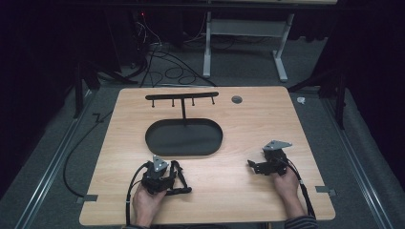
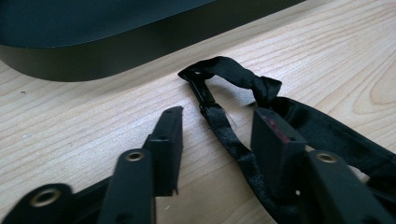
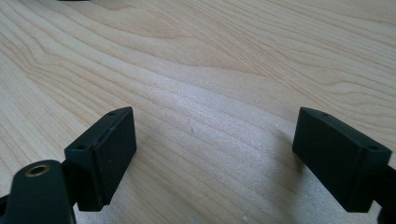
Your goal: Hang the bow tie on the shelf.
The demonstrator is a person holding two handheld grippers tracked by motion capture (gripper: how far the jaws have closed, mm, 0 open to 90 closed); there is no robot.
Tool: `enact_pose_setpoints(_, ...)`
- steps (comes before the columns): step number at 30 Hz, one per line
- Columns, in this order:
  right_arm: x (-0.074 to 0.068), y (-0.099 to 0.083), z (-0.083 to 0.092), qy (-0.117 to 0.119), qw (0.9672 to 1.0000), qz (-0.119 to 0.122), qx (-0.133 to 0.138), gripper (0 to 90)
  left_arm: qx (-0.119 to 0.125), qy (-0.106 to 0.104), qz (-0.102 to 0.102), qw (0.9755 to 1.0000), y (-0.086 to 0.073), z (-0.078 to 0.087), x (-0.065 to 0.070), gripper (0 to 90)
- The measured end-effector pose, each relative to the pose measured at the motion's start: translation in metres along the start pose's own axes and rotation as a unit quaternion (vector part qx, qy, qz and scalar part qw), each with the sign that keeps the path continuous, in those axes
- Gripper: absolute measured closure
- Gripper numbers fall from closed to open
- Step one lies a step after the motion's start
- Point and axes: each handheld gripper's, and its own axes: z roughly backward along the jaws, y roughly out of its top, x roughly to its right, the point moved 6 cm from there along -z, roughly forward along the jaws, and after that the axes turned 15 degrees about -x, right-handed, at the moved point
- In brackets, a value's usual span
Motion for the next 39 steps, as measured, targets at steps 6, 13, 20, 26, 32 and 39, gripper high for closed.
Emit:
enact_pose_setpoints(6,0.000,0.000,0.000,0.000,1.0000,0.000,0.001,14.3,-0.003,-0.009,-0.004,0.9999,-0.001,0.001,0.003,69.7)
enact_pose_setpoints(13,0.000,0.000,0.000,-0.001,1.0000,0.000,0.002,14.3,-0.005,-0.022,-0.002,0.9998,-0.001,0.002,0.003,83.8)
enact_pose_setpoints(20,0.000,0.000,0.000,0.000,1.0000,0.000,0.001,14.3,-0.007,-0.038,0.001,0.9993,-0.002,0.002,0.003,88.5)
enact_pose_setpoints(26,0.000,0.000,0.000,0.000,1.0000,0.000,0.001,14.3,0.007,-0.052,0.008,0.9986,0.002,0.007,0.002,88.6)
enact_pose_setpoints(32,0.000,0.000,0.000,0.000,1.0000,0.000,0.001,14.3,0.024,-0.051,0.003,0.9984,0.007,0.019,0.002,88.7)
enact_pose_setpoints(39,0.000,0.000,0.000,0.000,1.0000,0.000,0.001,14.3,0.045,-0.051,-0.008,0.9977,0.015,0.038,0.003,88.6)
